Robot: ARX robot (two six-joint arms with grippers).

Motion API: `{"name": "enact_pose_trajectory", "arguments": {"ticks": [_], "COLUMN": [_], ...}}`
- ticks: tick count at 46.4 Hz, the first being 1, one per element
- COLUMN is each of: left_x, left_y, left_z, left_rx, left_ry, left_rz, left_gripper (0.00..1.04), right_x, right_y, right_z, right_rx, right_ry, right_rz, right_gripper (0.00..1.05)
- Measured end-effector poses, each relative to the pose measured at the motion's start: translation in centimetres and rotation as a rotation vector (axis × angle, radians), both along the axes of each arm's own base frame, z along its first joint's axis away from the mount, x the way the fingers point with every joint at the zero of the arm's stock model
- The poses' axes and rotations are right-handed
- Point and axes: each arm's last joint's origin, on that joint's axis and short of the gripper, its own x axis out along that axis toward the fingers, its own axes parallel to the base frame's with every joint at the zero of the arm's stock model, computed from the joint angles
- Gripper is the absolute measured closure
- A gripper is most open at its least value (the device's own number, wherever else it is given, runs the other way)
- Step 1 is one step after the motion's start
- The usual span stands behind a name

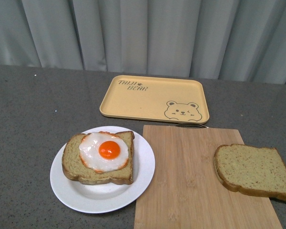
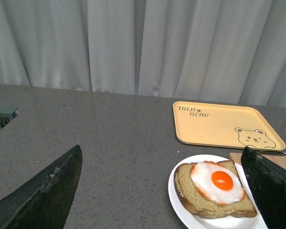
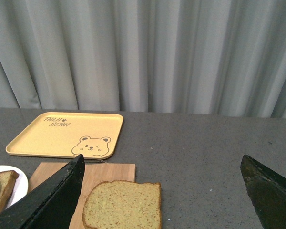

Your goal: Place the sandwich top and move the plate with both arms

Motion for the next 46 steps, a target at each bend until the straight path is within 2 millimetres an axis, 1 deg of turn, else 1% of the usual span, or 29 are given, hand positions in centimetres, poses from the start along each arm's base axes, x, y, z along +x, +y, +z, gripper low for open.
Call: {"name": "enact_pose_trajectory", "arguments": {"ticks": [46], "left_x": [0.0], "left_y": [0.0], "left_z": [0.0], "left_rx": [0.0], "left_ry": [0.0], "left_rz": [0.0], "left_gripper": [0.07], "right_x": [0.0], "right_y": [0.0], "right_z": [0.0], "right_rx": [0.0], "right_ry": [0.0], "right_rz": [0.0], "right_gripper": [0.09]}}
